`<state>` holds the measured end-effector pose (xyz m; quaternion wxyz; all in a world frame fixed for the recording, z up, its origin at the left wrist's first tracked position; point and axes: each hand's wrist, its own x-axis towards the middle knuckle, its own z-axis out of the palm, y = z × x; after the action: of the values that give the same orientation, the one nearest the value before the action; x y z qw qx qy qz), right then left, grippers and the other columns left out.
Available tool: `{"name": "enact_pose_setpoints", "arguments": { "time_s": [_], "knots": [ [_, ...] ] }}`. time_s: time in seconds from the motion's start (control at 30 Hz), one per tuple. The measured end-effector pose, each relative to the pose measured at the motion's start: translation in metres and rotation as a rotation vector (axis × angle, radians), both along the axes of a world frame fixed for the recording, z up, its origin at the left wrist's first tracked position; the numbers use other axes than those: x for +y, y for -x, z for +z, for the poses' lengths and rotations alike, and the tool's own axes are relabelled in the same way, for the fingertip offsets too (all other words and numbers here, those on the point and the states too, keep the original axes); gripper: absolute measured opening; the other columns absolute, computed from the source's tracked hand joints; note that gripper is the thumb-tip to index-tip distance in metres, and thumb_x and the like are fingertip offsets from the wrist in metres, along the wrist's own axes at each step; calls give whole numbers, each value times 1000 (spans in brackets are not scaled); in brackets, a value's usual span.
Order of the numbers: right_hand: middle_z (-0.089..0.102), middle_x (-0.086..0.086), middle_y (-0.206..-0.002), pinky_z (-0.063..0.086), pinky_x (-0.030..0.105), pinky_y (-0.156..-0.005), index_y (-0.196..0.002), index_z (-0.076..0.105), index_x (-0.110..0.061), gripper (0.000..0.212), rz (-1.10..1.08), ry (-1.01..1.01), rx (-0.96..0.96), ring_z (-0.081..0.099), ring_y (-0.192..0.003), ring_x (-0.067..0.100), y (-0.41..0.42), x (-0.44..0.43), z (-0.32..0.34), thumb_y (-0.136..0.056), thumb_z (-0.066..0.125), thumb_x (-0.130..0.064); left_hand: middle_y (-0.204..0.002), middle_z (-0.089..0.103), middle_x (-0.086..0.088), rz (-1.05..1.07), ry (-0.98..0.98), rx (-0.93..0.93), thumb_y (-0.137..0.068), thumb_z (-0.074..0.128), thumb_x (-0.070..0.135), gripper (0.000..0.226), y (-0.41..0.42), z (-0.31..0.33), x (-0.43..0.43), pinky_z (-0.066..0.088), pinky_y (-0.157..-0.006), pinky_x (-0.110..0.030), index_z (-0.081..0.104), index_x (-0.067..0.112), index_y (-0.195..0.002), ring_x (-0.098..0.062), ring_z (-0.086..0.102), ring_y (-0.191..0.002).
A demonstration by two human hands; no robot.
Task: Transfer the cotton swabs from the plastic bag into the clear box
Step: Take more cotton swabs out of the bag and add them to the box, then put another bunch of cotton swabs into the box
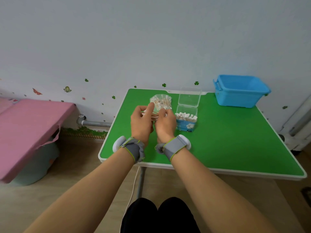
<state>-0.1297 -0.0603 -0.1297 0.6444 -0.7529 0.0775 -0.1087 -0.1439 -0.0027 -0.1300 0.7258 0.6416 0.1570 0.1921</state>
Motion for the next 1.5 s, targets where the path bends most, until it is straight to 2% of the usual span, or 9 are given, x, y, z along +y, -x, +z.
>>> {"name": "enact_pose_setpoints", "arguments": {
  "time_s": [0.1, 0.27, 0.43, 0.57, 0.7, 0.8, 0.93, 1.23, 1.5],
  "knots": [
    [43, 4, -66, 14, 34, -53, -80, 48, -4, 25, 5, -2, -23, 35, -55, 13, 5, -4, 7, -99, 39, -17, -65, 55, -7, 81, -222, -47, -87, 62, 31, 23, 1, 6, -4, 41, -58, -35, 54, 16, -72, -22, 46, -61],
    [41, -2, -63, 15, 29, -53, -78, 47, -5, 25, 6, 19, -74, 35, -55, 6, 8, -14, 19, -99, 40, -16, -56, 48, 7, 166, -432, -88, -90, 58, 24, 25, 3, 18, -16, 25, -53, -23, 50, 12, -69, -17, 40, -57],
    [43, 0, -60, 16, 31, -57, -62, 37, -15, 37, -9, 55, -95, 40, -60, 23, 6, -31, 32, -98, 41, -17, -61, 51, -1, 162, -446, -132, -90, 58, 22, 23, 1, 29, -30, 24, -52, -21, 53, 10, -71, -18, 41, -58],
    [58, 21, -72, 42, 45, -67, -68, 45, -9, 36, -40, 84, -135, 58, -74, 40, -3, -50, 40, -99, 36, -23, -62, 52, -2, 152, -426, -136, -90, 58, 22, 23, -7, 39, -42, 25, -53, -22, 53, 11, -70, -19, 41, -59],
    [50, 6, -64, 32, 37, -60, -66, 43, -11, 38, -103, 177, -187, 47, -66, 29, -11, -74, 39, -100, 33, -24, -66, 55, -5, 142, -437, -139, -91, 57, 23, 24, -22, 47, -48, 26, -53, -23, 54, 10, -71, -19, 43, -59],
    [65, 8, -84, 43, 40, -66, -81, 58, -5, 35, -124, 219, -197, 57, -77, 29, -17, -89, 30, -100, 34, -22, -68, 57, -7, 123, -464, -136, -92, 56, 23, 24, -34, 48, -50, 26, -53, -22, 54, 9, -73, -21, 45, -62],
    [68, 7, -89, 47, 42, -69, -82, 62, -5, 34, -113, 283, -219, 60, -82, 27, -26, -101, 17, -99, 36, -20, -69, 57, -8, 83, -526, -123, -92, 55, 22, 23, -49, 40, -51, 24, -51, -24, 54, 8, -74, -23, 46, -62],
    [71, 2, -87, 40, 38, -80, -88, 69, -14, 54, -103, 511, -280, 48, -94, 21, -37, -105, -4, -103, 23, -36, -70, 58, -8, 35, -616, -63, -92, 54, 22, 21, -71, 24, -53, 27, -53, -26, 55, 8, -76, -23, 47, -63],
    [57, -5, -90, 26, 33, -85, -88, 57, -19, 41, -61, 616, -268, 41, -106, 15, -36, -107, -14, -102, 23, -37, -77, 63, -18, 13, -695, -39, -92, 54, 22, 24, -79, 23, -58, 39, -62, -33, 59, 1, -82, -28, 50, -68]
  ]
}}
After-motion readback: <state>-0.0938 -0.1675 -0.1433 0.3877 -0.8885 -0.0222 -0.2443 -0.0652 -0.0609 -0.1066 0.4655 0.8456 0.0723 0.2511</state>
